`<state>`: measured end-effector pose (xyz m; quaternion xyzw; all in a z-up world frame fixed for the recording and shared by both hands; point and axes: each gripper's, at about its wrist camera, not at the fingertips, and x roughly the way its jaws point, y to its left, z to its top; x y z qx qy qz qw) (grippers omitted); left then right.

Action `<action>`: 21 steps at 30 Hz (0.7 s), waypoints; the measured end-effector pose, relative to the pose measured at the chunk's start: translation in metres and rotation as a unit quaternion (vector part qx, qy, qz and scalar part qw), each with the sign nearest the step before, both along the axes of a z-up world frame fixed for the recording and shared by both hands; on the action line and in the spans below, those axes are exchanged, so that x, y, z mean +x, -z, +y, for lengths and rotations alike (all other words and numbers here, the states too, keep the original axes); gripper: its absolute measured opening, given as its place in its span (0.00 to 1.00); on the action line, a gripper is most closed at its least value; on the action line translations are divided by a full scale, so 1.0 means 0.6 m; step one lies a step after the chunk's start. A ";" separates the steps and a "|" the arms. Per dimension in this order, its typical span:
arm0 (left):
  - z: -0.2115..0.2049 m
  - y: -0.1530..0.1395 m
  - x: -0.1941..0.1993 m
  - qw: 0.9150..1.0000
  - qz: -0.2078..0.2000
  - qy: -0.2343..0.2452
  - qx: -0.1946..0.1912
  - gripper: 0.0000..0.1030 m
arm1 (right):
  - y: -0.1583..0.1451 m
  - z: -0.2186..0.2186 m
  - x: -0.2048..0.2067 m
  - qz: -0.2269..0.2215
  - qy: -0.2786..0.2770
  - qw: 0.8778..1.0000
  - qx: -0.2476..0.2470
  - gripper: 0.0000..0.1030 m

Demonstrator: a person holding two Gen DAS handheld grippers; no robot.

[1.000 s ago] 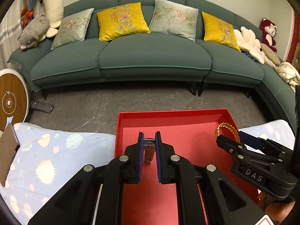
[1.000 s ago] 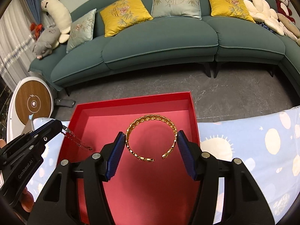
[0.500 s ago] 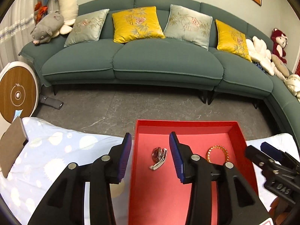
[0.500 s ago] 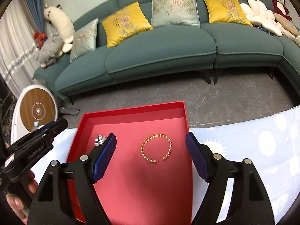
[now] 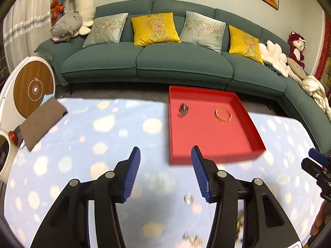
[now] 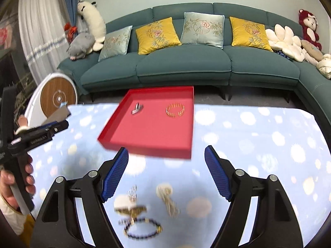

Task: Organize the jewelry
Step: 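Lift both open tools away from the red tray, then grasp the pearl necklace with the right tool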

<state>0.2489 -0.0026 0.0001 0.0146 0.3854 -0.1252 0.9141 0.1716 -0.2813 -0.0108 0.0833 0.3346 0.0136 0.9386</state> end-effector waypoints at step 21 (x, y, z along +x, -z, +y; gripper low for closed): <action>0.024 0.154 -0.128 0.996 0.088 0.022 0.000 0.53 | 0.145 0.043 -0.028 0.082 0.008 0.997 -0.009 0.63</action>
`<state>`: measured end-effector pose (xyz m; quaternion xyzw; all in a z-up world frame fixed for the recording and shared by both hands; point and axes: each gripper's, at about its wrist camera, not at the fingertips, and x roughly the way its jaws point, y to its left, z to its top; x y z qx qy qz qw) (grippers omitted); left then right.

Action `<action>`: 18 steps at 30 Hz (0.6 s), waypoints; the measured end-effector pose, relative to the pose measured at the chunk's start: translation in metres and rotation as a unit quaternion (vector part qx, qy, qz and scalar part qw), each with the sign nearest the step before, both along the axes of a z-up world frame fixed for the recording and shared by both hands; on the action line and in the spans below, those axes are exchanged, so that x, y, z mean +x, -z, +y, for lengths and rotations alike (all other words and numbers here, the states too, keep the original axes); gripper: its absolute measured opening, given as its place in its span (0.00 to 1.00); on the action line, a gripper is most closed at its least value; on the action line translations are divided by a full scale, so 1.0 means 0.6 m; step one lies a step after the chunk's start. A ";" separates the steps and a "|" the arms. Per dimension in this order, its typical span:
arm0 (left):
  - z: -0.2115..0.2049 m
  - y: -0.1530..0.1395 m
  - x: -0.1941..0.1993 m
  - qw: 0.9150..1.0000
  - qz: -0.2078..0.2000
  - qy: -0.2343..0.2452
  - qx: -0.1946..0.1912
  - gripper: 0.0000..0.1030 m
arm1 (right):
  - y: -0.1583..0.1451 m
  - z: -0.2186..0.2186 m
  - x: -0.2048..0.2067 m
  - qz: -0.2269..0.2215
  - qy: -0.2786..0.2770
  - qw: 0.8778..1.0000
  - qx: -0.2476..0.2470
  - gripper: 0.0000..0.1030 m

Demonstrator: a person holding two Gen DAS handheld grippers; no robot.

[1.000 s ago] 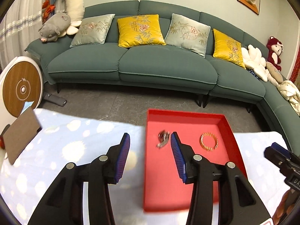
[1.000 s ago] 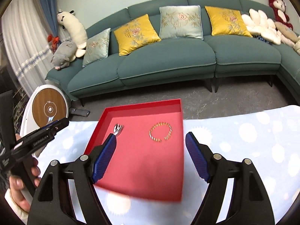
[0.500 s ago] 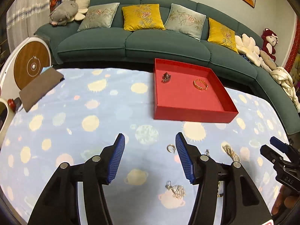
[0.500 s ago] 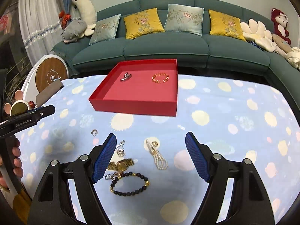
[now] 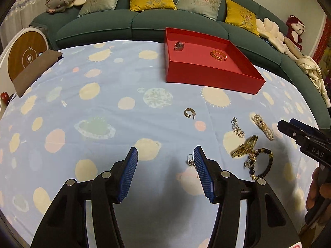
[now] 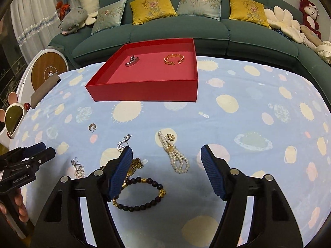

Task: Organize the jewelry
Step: 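Grasp the pearl necklace with the right tool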

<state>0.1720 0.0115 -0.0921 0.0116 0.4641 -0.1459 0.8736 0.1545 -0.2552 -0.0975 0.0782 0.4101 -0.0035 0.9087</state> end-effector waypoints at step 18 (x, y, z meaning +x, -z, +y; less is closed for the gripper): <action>-0.019 0.027 0.009 0.999 0.021 0.023 -0.014 0.53 | 0.066 0.004 0.062 0.046 -0.009 0.999 -0.013 0.42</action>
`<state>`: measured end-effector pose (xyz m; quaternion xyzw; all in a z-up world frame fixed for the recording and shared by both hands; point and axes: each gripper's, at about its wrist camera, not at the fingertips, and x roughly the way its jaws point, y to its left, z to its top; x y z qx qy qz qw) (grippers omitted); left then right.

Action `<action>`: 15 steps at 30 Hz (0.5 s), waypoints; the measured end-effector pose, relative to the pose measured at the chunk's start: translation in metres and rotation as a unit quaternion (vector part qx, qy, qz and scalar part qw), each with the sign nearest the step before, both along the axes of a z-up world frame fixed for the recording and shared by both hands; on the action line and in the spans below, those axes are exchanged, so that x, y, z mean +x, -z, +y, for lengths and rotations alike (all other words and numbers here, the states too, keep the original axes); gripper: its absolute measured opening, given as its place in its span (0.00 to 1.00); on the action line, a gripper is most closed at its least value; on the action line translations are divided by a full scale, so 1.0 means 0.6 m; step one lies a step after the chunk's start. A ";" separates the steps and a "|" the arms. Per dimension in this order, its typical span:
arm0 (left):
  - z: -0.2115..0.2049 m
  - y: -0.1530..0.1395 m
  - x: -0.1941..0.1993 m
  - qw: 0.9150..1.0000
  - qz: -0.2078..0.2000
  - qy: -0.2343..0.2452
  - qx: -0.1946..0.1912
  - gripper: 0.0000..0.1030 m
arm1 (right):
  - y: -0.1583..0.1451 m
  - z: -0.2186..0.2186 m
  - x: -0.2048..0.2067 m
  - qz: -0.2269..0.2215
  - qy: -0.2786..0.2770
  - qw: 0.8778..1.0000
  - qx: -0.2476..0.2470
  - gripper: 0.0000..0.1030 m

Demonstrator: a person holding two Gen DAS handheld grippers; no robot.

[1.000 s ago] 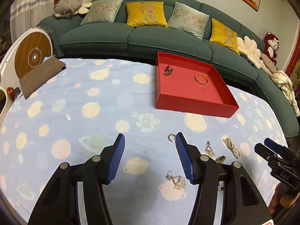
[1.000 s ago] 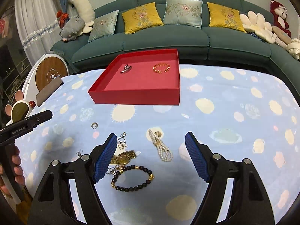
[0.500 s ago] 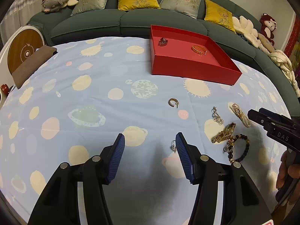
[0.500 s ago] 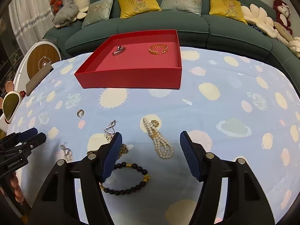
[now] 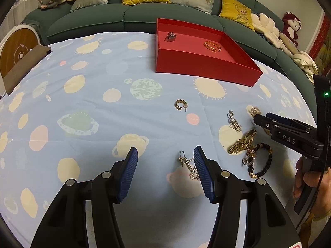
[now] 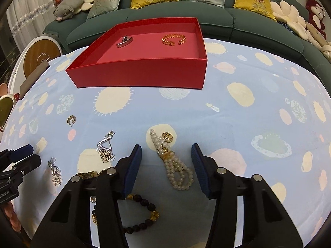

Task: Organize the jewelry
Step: 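Grasp the pearl necklace with the right tool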

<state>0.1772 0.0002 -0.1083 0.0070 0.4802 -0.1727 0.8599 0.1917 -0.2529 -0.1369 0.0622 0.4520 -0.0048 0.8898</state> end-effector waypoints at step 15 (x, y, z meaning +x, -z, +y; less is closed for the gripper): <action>-0.061 -0.007 0.004 0.999 0.004 0.036 -0.029 0.53 | -0.008 -0.010 -0.006 0.000 0.009 1.000 0.020 0.14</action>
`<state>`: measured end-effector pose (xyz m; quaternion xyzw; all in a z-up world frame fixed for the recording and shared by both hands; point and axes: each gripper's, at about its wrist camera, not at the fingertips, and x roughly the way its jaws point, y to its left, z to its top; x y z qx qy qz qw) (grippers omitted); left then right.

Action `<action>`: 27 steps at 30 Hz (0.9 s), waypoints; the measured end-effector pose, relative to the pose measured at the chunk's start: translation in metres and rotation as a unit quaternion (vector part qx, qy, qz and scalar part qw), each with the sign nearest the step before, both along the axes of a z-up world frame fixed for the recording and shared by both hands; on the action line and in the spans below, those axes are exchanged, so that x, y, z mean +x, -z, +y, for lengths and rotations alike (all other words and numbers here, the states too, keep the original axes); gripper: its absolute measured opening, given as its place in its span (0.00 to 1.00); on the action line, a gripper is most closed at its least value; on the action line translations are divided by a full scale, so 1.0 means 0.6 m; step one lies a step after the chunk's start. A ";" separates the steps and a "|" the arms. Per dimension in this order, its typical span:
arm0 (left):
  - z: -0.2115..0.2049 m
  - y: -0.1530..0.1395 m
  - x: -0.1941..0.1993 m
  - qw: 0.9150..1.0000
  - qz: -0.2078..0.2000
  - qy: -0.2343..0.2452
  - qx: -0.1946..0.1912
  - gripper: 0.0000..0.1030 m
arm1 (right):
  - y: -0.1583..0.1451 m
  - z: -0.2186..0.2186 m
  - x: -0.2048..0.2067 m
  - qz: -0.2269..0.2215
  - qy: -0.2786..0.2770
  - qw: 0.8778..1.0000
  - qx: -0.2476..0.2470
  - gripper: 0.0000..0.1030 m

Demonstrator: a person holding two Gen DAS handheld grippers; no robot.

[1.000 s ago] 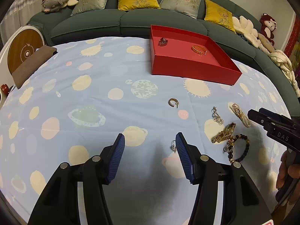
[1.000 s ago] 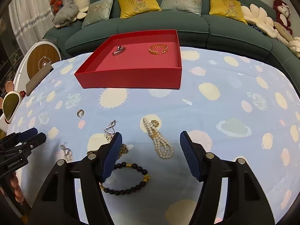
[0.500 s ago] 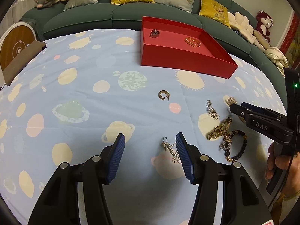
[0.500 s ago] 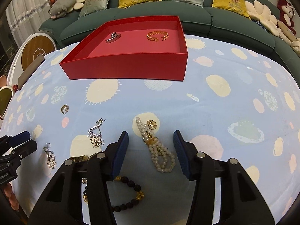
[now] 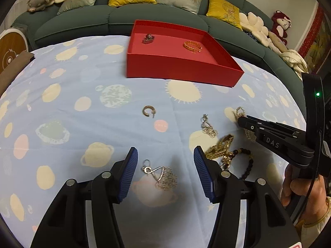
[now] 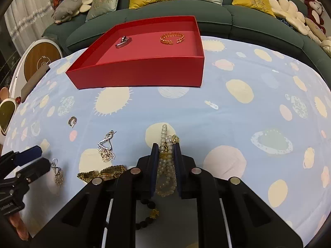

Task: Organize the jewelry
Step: 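Grasp the pearl necklace with the right tool, then grasp the gold chain bracelet with the left tool while the right tool lifts the pearls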

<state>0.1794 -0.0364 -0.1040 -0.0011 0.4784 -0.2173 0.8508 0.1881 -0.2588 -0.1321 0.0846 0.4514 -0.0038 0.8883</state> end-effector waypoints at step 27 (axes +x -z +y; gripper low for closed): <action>-0.138 0.042 -0.002 0.996 0.009 0.091 0.002 0.17 | -0.057 -0.024 -0.041 -0.036 0.018 0.999 0.027 0.14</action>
